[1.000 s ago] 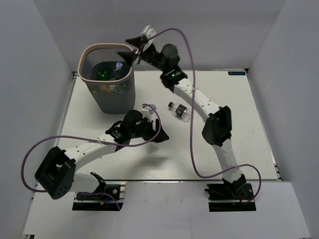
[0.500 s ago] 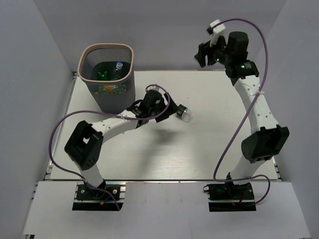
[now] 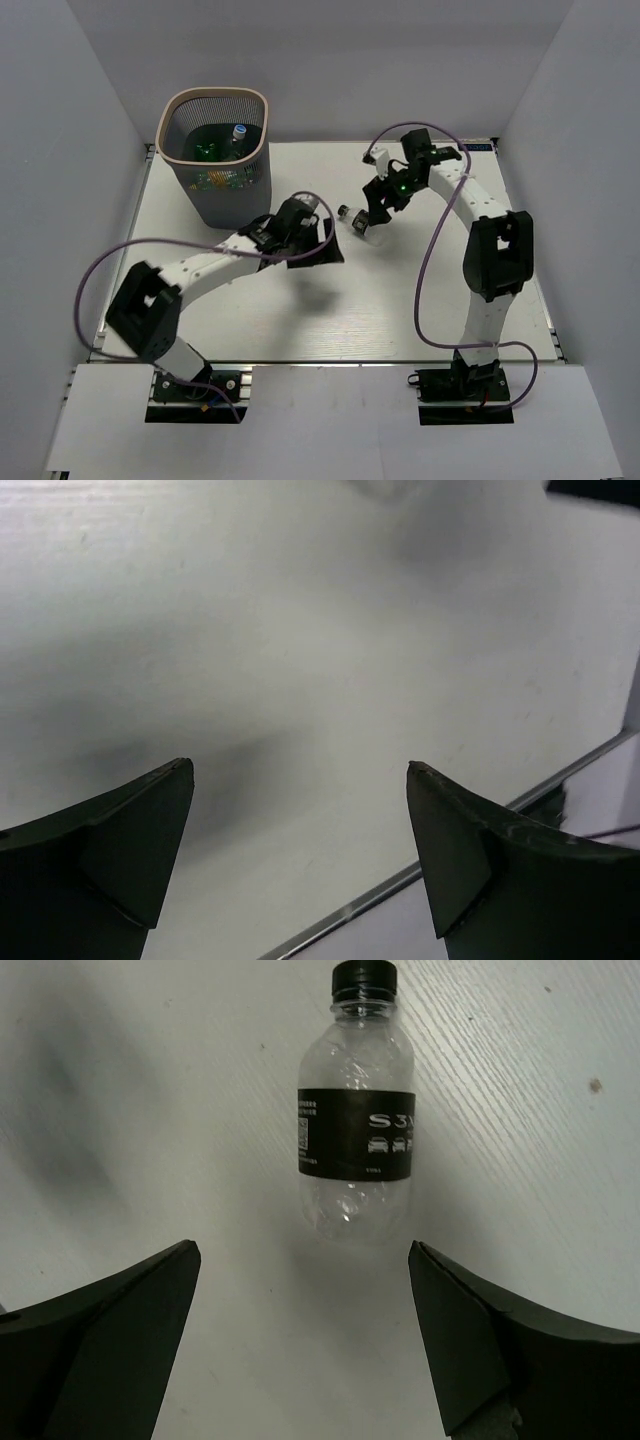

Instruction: Put the plastic bottles in the bin

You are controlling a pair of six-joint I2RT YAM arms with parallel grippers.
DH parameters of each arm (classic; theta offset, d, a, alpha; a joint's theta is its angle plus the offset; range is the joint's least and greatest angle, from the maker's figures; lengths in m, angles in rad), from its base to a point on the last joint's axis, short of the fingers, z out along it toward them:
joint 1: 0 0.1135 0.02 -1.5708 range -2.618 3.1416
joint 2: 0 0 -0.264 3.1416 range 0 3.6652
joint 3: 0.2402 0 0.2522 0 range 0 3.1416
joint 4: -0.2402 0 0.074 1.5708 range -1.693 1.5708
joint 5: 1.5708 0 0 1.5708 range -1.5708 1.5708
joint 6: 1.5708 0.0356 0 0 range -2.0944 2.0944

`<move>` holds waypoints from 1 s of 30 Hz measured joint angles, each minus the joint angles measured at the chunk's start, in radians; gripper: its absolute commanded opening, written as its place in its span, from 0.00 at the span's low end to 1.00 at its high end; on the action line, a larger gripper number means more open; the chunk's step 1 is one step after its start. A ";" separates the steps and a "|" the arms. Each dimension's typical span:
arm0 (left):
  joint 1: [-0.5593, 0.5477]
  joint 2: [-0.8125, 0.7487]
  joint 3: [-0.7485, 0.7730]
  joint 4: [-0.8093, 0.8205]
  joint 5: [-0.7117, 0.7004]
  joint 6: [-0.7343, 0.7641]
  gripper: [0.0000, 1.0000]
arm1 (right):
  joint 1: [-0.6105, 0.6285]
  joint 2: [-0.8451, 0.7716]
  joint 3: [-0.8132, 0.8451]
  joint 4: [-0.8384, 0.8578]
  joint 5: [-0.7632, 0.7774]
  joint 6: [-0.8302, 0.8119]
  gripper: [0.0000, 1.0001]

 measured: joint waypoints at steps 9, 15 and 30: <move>-0.010 -0.468 -0.274 -0.133 -0.014 0.117 1.00 | 0.098 0.164 0.006 0.093 0.097 -0.011 0.90; -0.010 -0.576 -0.339 -0.154 -0.035 0.105 1.00 | 0.119 0.238 0.006 0.158 0.218 -0.006 0.87; -0.010 -0.590 -0.401 -0.158 -0.043 0.099 1.00 | 0.117 0.143 -0.034 0.169 0.090 -0.041 0.12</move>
